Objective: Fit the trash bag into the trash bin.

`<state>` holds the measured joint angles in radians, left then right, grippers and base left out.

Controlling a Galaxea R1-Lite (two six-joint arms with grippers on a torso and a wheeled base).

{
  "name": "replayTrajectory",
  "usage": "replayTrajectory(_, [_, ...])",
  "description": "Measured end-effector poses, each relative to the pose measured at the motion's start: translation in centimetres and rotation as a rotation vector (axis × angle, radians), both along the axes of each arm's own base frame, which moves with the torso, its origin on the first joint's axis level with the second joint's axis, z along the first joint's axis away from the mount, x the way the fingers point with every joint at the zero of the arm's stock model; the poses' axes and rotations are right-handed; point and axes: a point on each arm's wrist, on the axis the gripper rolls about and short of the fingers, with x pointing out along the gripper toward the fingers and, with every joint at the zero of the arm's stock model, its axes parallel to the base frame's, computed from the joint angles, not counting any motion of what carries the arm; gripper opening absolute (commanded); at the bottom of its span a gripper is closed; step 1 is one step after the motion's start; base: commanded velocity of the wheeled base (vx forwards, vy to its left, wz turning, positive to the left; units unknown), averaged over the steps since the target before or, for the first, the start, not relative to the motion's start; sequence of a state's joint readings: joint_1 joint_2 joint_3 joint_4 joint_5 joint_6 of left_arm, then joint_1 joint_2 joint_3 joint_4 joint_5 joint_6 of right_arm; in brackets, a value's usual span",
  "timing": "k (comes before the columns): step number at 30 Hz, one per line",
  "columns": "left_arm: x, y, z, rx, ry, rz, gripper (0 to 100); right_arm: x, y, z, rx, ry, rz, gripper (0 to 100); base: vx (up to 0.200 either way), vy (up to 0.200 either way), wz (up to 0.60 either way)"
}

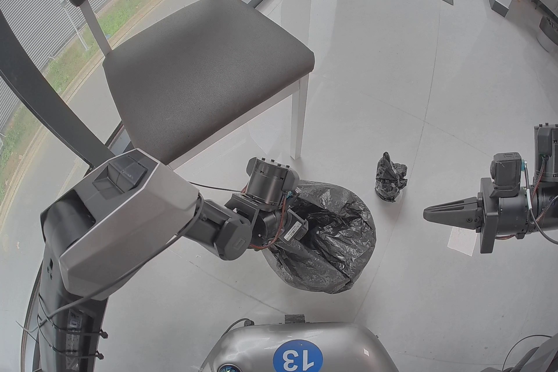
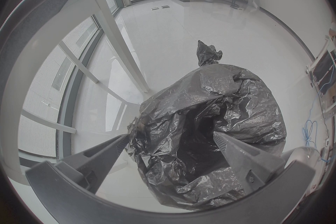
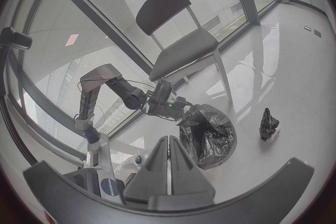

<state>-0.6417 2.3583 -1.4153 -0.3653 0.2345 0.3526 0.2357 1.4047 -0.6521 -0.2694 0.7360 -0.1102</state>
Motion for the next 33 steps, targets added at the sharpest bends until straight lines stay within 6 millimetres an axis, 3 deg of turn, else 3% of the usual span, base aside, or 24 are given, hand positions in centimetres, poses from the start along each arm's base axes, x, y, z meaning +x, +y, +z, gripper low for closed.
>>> replayTrajectory(2, [0.2,-0.1,-0.2,0.000,-0.001,0.001,100,0.0,0.0,0.0,0.000,0.001,-0.001,0,0.000,0.000,0.00])
replayTrajectory(3, [0.4,-0.2,-0.3,0.000,-0.002,0.002,0,0.0,0.0,0.0,0.000,0.000,-0.001,0,0.000,0.000,0.00])
replayTrajectory(17, [1.6,0.0,-0.7,-0.002,-0.017,0.026,0,0.0,-0.2,-0.1,-0.001,0.004,-0.008,0,0.000,0.000,0.00])
replayTrajectory(27, [4.8,0.0,2.1,-0.051,-0.145,0.132,0,-0.2,-0.3,-0.2,-0.002,0.008,-0.011,0,0.000,0.000,0.00])
replayTrajectory(33, [5.5,0.6,2.1,-0.047,-0.147,0.168,0,-0.2,-0.3,-0.2,-0.002,0.006,-0.012,0,0.000,0.000,0.00])
